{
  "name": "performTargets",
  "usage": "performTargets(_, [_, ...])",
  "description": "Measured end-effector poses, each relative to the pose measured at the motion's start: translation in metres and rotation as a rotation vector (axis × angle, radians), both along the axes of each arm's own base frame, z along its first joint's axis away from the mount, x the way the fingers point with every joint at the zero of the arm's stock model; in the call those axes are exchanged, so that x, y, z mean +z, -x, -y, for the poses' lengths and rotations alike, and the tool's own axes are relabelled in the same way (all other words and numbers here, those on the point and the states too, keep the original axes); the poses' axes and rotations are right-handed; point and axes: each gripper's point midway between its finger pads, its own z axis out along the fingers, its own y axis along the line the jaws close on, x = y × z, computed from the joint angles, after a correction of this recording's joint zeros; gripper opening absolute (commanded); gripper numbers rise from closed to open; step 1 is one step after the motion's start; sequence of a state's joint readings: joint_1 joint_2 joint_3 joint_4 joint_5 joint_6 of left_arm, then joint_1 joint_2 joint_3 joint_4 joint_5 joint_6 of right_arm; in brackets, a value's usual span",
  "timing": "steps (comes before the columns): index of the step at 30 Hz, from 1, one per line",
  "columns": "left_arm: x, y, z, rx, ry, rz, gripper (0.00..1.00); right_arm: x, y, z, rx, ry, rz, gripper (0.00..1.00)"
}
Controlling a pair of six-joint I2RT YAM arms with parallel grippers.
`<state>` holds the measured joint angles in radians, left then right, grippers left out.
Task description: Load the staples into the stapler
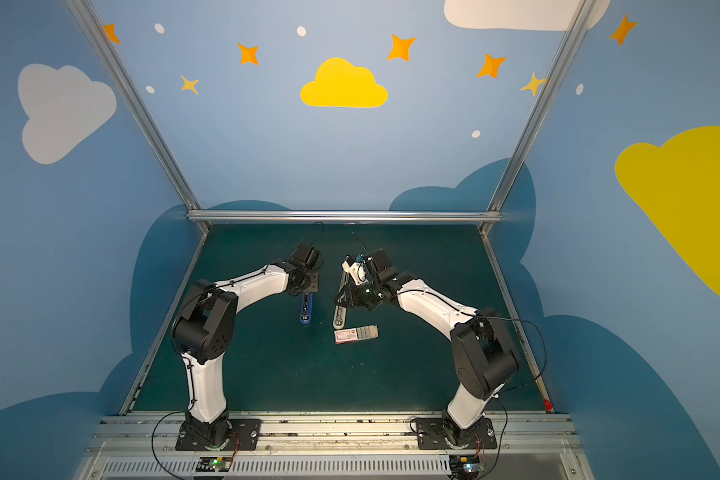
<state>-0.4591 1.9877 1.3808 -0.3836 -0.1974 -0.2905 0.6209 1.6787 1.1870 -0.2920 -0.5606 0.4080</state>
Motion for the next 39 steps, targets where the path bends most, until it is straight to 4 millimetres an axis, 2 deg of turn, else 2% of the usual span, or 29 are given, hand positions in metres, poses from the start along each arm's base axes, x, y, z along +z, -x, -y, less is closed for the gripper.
performTargets(4, [0.000, 0.002, 0.000, 0.001, -0.003, -0.001, 0.17, 0.000, 0.000, 0.000, -0.001, -0.001, 0.001, 0.35])
performTargets(9, [0.000, 0.003, 0.000, 0.002, -0.002, -0.002, 0.34, 0.000, -0.001, 0.001, -0.003, -0.001, 0.001, 0.35])
performTargets(16, [0.002, 0.006, 0.000, 0.000, -0.005, -0.010, 0.40, 0.000, -0.003, 0.002, -0.008, -0.002, 0.002, 0.35])
performTargets(19, [0.011, 0.008, -0.001, 0.000, -0.001, -0.005, 0.43, 0.000, -0.004, 0.004, -0.011, -0.001, 0.003, 0.37])
performTargets(23, [0.032, 0.009, -0.003, 0.011, 0.047, 0.015, 0.46, 0.002, -0.004, 0.007, -0.009, -0.001, 0.011, 0.42])
performTargets(27, [0.055, 0.006, -0.016, 0.060, 0.151, 0.025, 0.47, 0.008, 0.002, 0.009, 0.010, -0.015, 0.031, 0.54])
performTargets(30, [0.059, 0.003, -0.029, 0.105, 0.218, 0.008, 0.49, 0.014, 0.007, 0.006, 0.038, -0.039, 0.049, 0.61])
performTargets(35, [0.055, 0.005, -0.045, 0.164, 0.324, -0.060, 0.52, 0.016, 0.020, -0.008, 0.093, -0.053, 0.067, 0.64])
performTargets(39, [0.053, 0.004, -0.049, 0.187, 0.394, -0.104, 0.56, 0.013, 0.025, -0.020, 0.132, -0.046, 0.075, 0.63])
